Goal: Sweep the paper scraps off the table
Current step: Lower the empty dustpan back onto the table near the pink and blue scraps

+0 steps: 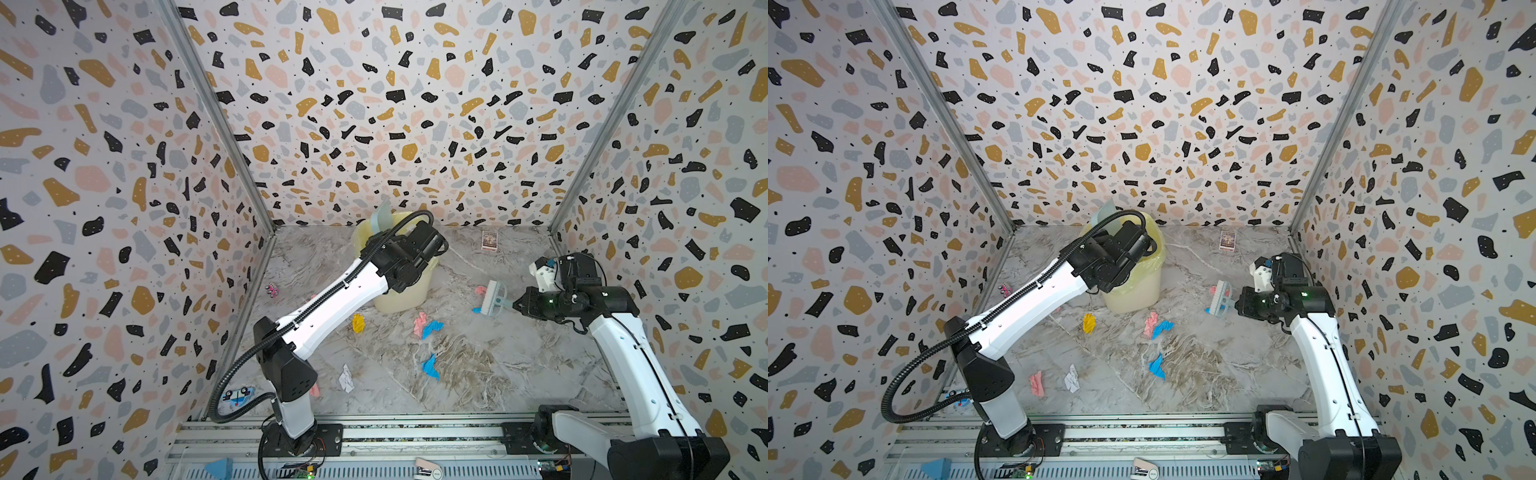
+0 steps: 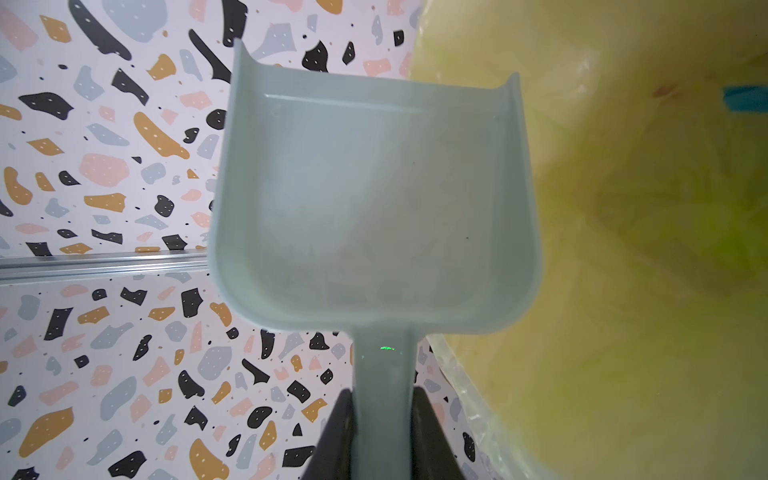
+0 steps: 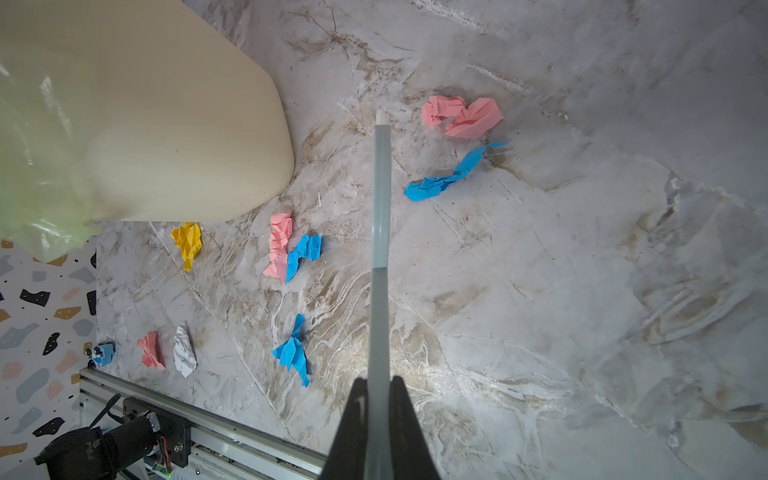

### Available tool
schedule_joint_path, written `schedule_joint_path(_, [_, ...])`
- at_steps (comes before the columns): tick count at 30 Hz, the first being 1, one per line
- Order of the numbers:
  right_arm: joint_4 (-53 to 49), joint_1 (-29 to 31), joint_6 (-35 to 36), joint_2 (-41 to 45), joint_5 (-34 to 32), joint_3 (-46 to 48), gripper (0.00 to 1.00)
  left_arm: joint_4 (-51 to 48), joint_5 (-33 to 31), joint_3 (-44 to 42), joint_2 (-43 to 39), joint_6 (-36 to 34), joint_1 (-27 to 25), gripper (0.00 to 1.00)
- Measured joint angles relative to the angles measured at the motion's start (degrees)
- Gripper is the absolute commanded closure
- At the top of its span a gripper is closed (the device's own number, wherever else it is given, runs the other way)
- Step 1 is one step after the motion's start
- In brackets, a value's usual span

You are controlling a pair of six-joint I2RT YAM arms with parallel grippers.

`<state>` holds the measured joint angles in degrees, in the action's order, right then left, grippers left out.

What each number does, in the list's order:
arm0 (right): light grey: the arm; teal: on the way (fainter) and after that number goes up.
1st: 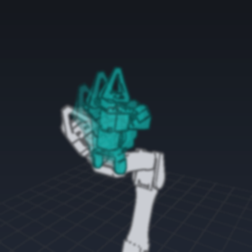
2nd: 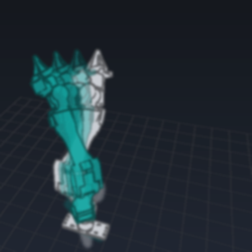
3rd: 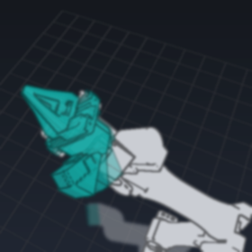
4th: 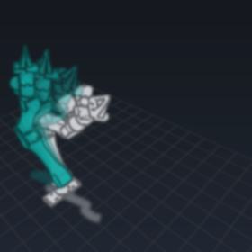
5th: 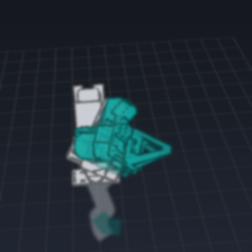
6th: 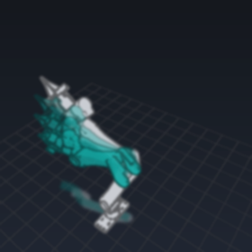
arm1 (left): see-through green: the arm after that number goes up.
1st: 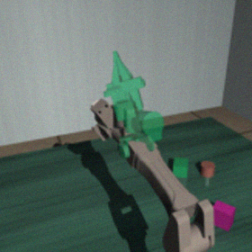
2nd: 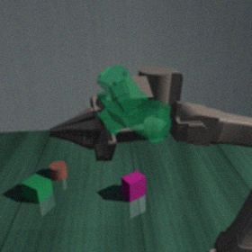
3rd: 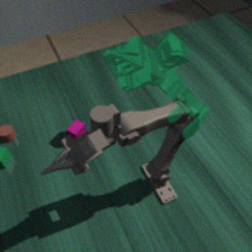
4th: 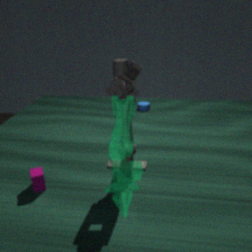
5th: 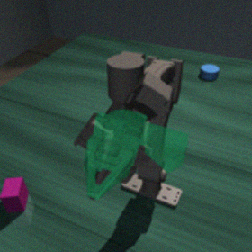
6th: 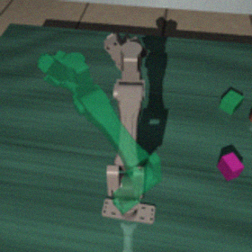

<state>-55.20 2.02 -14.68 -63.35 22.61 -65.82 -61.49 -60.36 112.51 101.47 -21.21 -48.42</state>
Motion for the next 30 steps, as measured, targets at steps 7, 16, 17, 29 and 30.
schedule_joint_path(7, [-0.17,1.33,0.52,-0.04,-4.17,-0.09,1.00,0.90,6.99,5.64,-3.26,4.81,-2.69,1.00])
schedule_joint_path(16, [-0.33,4.31,2.93,-2.80,-18.12,-5.29,1.00,5.70,22.27,3.82,-8.20,12.85,-9.64,1.00])
schedule_joint_path(17, [-0.26,4.74,3.26,-3.26,-19.69,-5.73,1.00,6.56,24.24,2.71,-8.26,13.79,-10.43,1.00])
schedule_joint_path(29, [0.98,7.69,9.27,-11.26,-34.12,-6.29,1.00,21.31,46.82,-20.15,-8.07,25.00,-15.89,1.00])
schedule_joint_path(30, [1.38,7.89,9.81,-11.30,-34.75,-6.12,1.00,22.53,48.13,-21.90,-8.07,25.62,-15.96,1.00])
